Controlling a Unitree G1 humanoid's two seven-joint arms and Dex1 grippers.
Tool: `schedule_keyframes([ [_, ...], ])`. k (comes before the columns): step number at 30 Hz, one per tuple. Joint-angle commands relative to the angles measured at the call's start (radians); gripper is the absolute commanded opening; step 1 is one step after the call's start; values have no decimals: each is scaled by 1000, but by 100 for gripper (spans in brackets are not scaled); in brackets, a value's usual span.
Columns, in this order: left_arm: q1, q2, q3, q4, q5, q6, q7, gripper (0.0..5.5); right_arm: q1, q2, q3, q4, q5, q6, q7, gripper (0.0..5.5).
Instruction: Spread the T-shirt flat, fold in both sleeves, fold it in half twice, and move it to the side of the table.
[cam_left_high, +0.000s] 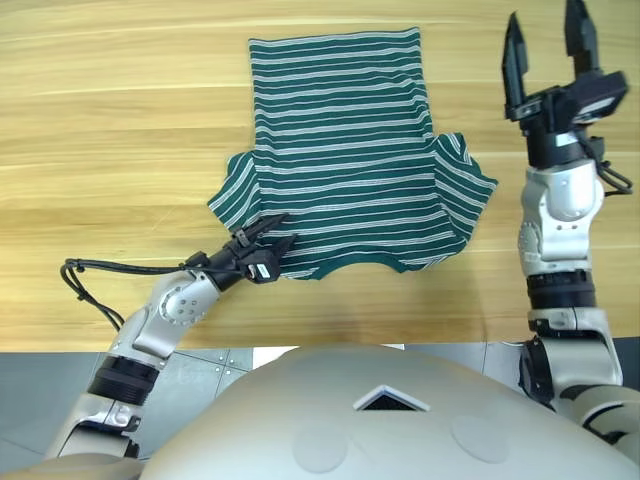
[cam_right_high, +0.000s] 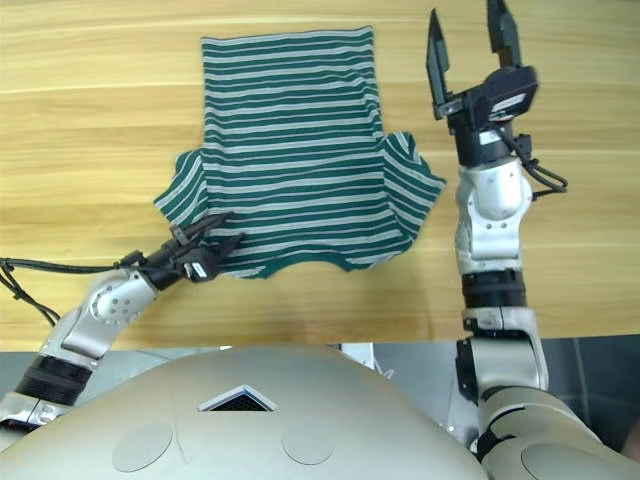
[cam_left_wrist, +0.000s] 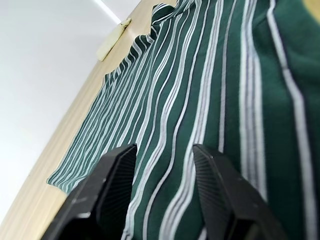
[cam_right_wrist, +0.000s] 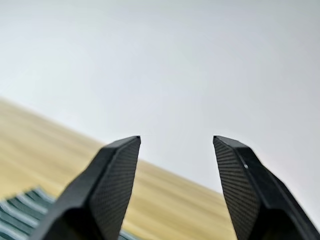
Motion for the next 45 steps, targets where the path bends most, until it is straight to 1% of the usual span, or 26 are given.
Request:
schedule_keyframes([
  [1,76,18,133,-203,-68,-7,34,208,76,-16,-14,-148,-51,81,31,268],
  [3,85,-10,261,-355,-195,11,68,208,98,-11,-17,-138,-133,84,26,268],
  [5,90,-27,420,-416,-242,67,108,208,106,-11,-21,-108,-208,75,21,268],
  [7,123,-15,539,-395,-173,130,118,208,126,-16,-30,-101,-243,69,25,268],
  [9,177,48,579,-306,-10,198,89,208,163,-19,-41,-120,-258,70,31,268],
  [11,237,117,563,-211,149,217,65,208,197,-24,-47,-131,-281,66,35,268],
  [12,263,142,531,-196,179,211,26,208,206,-28,-53,-130,-296,64,34,268],
  [13,288,168,490,-201,192,188,-23,208,212,-32,-58,-129,-306,64,36,268],
  [15,326,217,404,-235,151,137,-138,208,221,-39,-66,-134,-320,65,43,268],
  [19,323,294,382,-215,157,148,-255,208,236,-40,-62,-127,-330,58,56,268],
  [22,258,305,346,-127,218,179,-247,208,251,-36,-62,-136,-333,53,61,268],
  [25,192,283,301,-60,243,192,-217,208,260,-42,-71,-133,-352,45,60,268],
  [32,58,232,160,13,254,153,-190,208,268,-39,-81,-111,-379,33,50,268],
  [40,-35,230,79,83,288,170,-165,208,271,-39,-100,-95,-383,18,50,268],
  [45,-40,249,62,107,302,187,-142,208,272,-40,-103,-88,-382,11,53,268],
])
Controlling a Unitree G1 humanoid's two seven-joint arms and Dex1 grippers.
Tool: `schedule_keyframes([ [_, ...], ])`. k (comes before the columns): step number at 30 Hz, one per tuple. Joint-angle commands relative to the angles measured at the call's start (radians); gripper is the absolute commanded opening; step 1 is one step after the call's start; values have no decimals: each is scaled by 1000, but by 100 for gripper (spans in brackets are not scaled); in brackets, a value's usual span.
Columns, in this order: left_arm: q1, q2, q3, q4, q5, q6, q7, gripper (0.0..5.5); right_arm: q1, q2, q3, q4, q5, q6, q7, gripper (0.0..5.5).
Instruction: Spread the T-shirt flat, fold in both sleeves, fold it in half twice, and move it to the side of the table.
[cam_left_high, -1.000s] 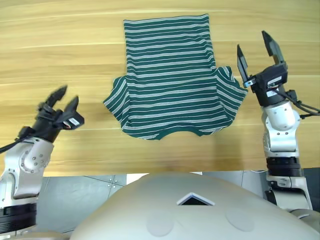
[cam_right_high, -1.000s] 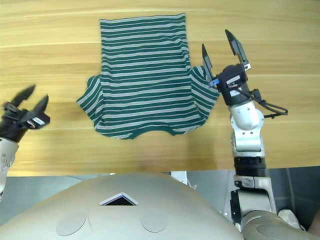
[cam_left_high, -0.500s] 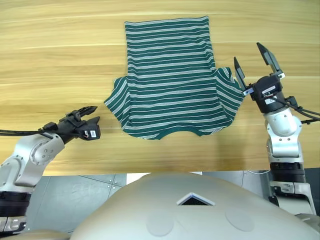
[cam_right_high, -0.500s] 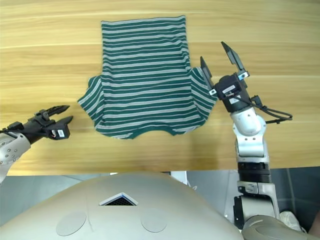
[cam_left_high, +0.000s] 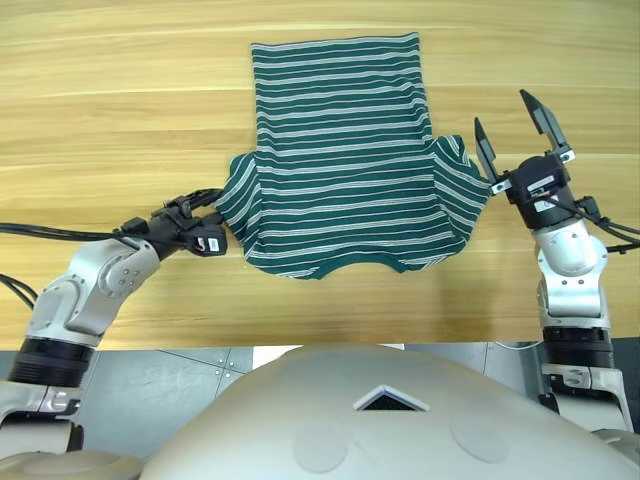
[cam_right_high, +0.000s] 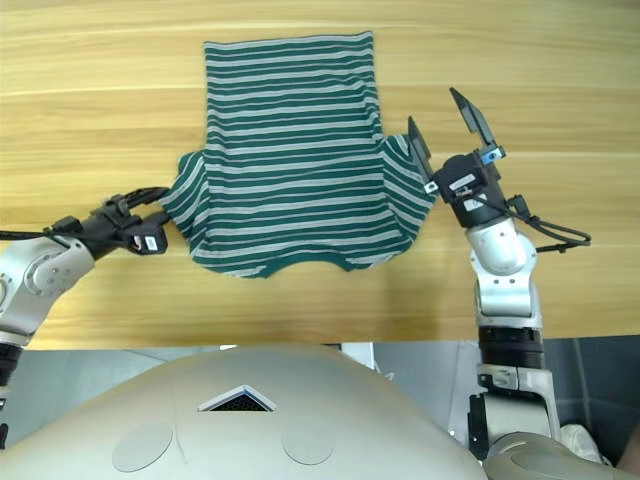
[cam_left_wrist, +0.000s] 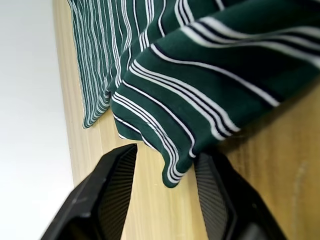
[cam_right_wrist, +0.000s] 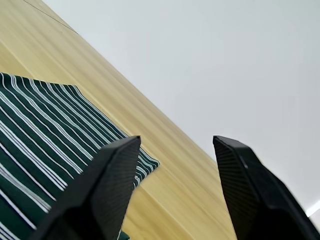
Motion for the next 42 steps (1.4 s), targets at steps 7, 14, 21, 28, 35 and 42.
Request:
schedule_keyframes([
  [7,39,12,-92,101,84,62,-23,208,2,-3,-7,9,-4,-13,1,268],
  [14,19,3,-116,123,76,62,-25,101,6,-4,-8,12,0,-21,2,272],
  [21,8,10,-125,134,78,82,-15,2,9,-7,-9,14,3,-25,6,272],
  [28,37,-16,-95,99,41,43,92,2,18,-10,4,0,-3,-26,19,272],
  [35,43,-85,-46,30,-45,-19,209,2,10,-12,9,-3,-7,-23,35,272],
  [42,13,-117,-5,-1,-39,-50,276,2,14,-11,20,8,-13,-31,38,272],
])
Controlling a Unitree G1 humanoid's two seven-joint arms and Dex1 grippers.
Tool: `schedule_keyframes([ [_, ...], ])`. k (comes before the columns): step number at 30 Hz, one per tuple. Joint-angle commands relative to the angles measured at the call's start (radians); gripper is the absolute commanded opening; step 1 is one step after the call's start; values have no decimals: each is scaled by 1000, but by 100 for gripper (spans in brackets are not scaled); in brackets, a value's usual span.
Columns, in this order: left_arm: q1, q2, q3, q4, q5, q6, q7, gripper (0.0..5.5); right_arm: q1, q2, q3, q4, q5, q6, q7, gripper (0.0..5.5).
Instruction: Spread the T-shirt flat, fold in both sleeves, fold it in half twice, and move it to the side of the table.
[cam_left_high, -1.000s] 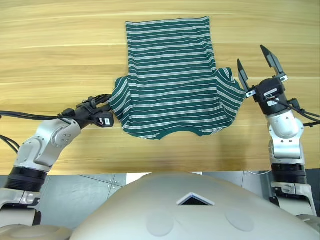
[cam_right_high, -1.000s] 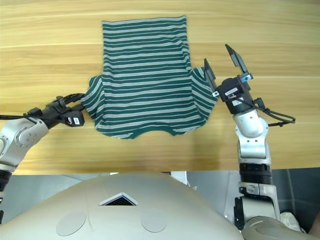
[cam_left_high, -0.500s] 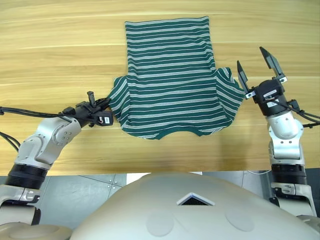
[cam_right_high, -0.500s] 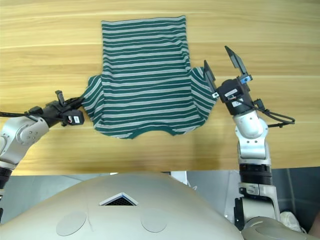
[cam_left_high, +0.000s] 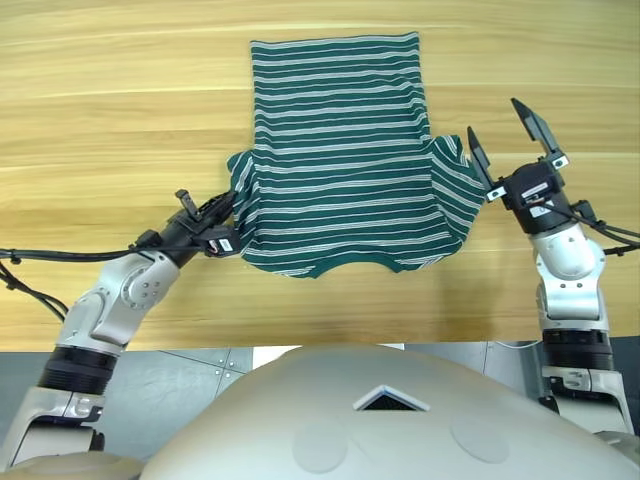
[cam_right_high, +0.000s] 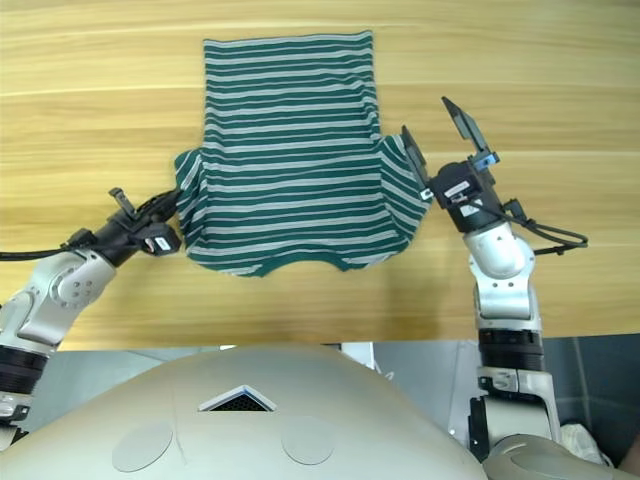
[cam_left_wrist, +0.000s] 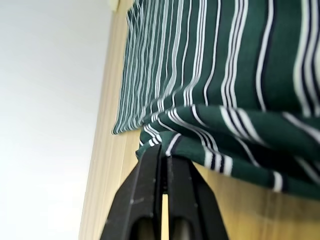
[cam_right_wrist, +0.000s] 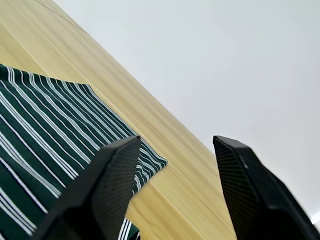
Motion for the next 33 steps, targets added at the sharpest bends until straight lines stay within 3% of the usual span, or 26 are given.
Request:
schedule_keyframes([
  [1,-19,-17,25,-11,15,-10,39,2,0,-8,9,3,-13,-10,11,272],
  [7,-46,-53,43,-35,18,-30,86,2,-3,-8,26,20,-21,-20,11,272],
  [23,-147,-134,-139,60,57,-97,-1,2,-9,-7,40,35,-30,-30,11,272],
  [33,-208,-189,-114,115,-7,-45,-14,174,-1,-4,45,39,-35,-34,7,272],
])
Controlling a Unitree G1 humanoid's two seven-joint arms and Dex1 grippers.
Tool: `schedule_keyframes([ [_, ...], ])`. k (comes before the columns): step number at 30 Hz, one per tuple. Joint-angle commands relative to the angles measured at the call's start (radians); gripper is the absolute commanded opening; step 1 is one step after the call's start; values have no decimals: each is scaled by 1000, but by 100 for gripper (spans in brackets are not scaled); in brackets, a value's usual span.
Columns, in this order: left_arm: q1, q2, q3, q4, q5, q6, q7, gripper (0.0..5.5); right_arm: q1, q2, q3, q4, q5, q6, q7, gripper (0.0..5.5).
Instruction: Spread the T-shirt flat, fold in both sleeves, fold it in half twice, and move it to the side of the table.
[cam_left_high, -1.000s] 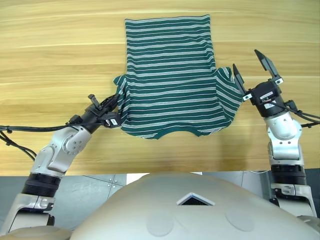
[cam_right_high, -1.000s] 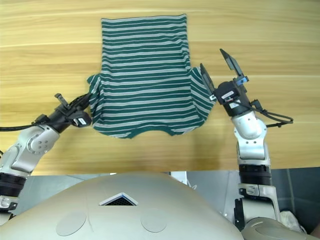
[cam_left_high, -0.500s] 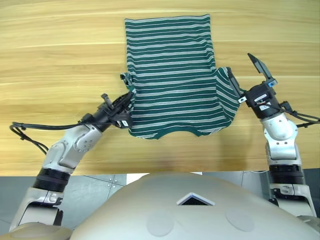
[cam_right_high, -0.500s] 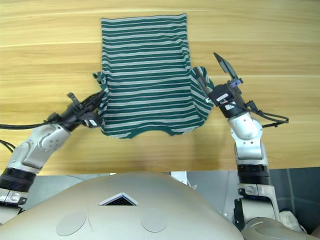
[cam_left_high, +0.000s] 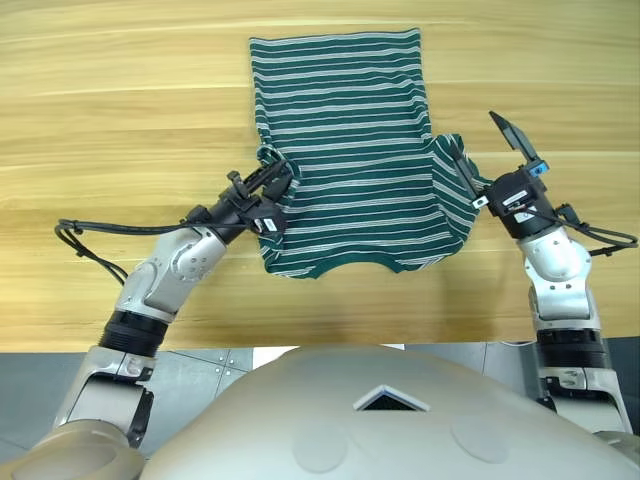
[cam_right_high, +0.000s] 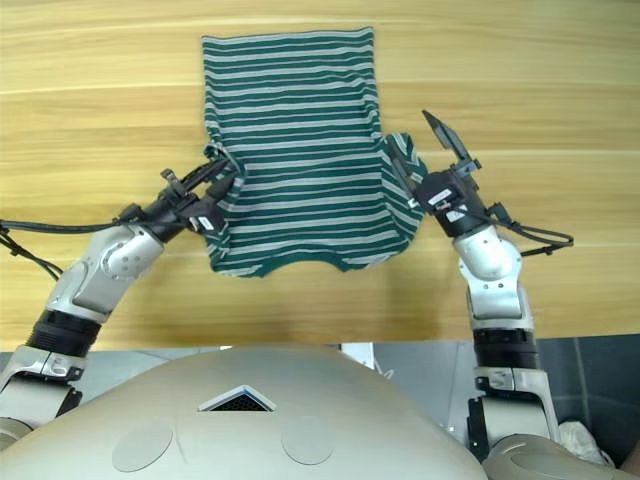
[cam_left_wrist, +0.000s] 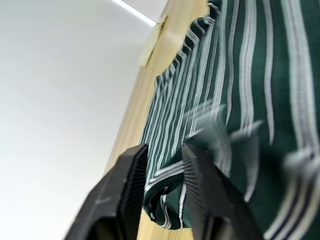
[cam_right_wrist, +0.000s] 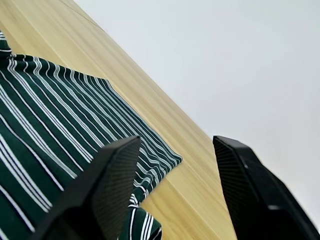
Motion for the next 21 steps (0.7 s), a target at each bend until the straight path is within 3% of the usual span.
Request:
schedule_keyframes([
  [1,11,8,-11,17,-22,5,-38,186,3,-6,1,-3,0,-3,6,272],
  [8,31,-1,6,-3,-46,-5,-32,300,-4,-25,-20,-1,-13,0,-1,272],
  [12,40,8,63,-31,-48,7,12,305,58,-192,-181,-10,-200,-30,-63,272],
  [15,55,-28,172,-138,-188,0,49,305,189,-308,-264,5,-334,-25,-74,272],
  [21,68,-98,266,-282,-353,4,63,305,262,-348,-117,89,-476,13,-22,272],
])
